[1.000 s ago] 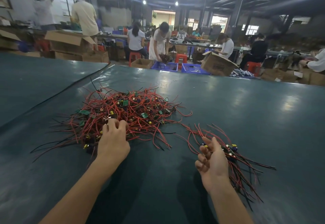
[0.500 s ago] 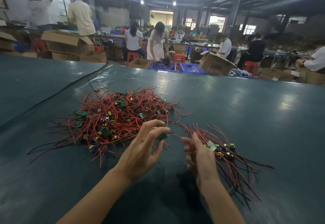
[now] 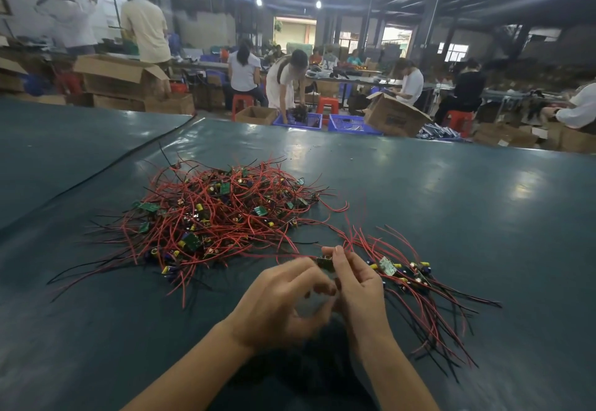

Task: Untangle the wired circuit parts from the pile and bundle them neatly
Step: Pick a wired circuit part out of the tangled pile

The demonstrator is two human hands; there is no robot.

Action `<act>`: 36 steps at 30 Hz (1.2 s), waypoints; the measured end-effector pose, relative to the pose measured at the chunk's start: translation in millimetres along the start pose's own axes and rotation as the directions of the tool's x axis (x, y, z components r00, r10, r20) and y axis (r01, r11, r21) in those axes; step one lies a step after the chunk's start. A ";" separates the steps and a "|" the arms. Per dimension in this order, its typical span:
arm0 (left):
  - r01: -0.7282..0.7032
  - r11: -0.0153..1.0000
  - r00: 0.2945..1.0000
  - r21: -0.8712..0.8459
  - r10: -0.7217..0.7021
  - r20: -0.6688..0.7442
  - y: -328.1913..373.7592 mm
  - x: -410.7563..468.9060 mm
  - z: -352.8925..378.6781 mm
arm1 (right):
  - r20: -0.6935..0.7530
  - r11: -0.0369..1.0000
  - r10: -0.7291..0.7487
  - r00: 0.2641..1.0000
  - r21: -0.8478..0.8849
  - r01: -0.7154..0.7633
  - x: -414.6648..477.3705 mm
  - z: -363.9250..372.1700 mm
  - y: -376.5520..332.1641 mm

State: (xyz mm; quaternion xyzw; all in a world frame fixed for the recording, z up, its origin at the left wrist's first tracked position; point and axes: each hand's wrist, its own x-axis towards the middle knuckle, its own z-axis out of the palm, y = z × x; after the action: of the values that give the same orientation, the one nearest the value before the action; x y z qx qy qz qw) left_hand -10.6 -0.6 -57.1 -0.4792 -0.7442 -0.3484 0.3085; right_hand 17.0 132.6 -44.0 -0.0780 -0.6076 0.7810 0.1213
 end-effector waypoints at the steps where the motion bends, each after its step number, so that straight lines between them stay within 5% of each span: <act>1: 0.097 0.995 0.995 -0.019 -0.097 0.030 1.9 -0.2 2.5 | 0.002 1.000 -0.018 1.000 0.003 0.018 -0.6 0.1 -0.5; 3: 0.425 0.883 0.905 -0.199 -0.410 0.113 6.9 1.4 6.0 | 0.025 0.999 -0.038 0.999 0.025 0.037 -2.7 0.0 -1.5; 5: 0.660 0.610 0.736 -0.438 -0.641 0.216 8.5 3.8 5.3 | 0.067 0.999 -0.050 0.997 0.020 0.049 -5.2 0.6 -2.4; 8: 0.704 0.348 0.623 -0.619 -0.721 0.303 9.6 7.4 2.0 | 0.146 0.996 -0.068 0.987 -0.050 0.076 -7.4 3.9 -3.4; 11: 0.709 0.219 0.548 -0.670 -0.769 0.329 10.2 12.2 1.0 | 0.141 0.996 -0.041 0.989 -0.078 0.052 -6.9 4.7 -2.0; 17: 0.692 0.306 0.583 -0.654 -0.771 0.257 9.2 10.5 5.1 | -0.051 0.993 0.030 0.998 -0.109 -0.036 -3.4 2.7 2.4; 21: 0.715 0.375 0.598 -0.590 -0.765 0.239 6.7 8.2 11.2 | -0.050 0.987 0.024 0.998 -0.160 -0.032 -5.1 3.6 3.6; 26: 0.740 0.317 0.559 -0.593 -0.780 0.281 7.7 10.7 8.5 | 0.002 0.985 -0.038 0.999 -0.169 0.038 -6.1 6.2 3.8; 36: 0.686 0.371 0.649 -0.626 -0.701 0.297 3.0 11.0 5.6 | -0.307 0.992 0.100 0.946 0.105 -0.071 21.7 -25.1 -2.5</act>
State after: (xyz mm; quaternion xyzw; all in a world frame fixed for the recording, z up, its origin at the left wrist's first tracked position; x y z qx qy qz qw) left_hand -12.3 10.3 -50.9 -0.1966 -0.6839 -0.6998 -0.0622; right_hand 3.2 162.7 -47.3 -0.2210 -0.5399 0.7908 0.1852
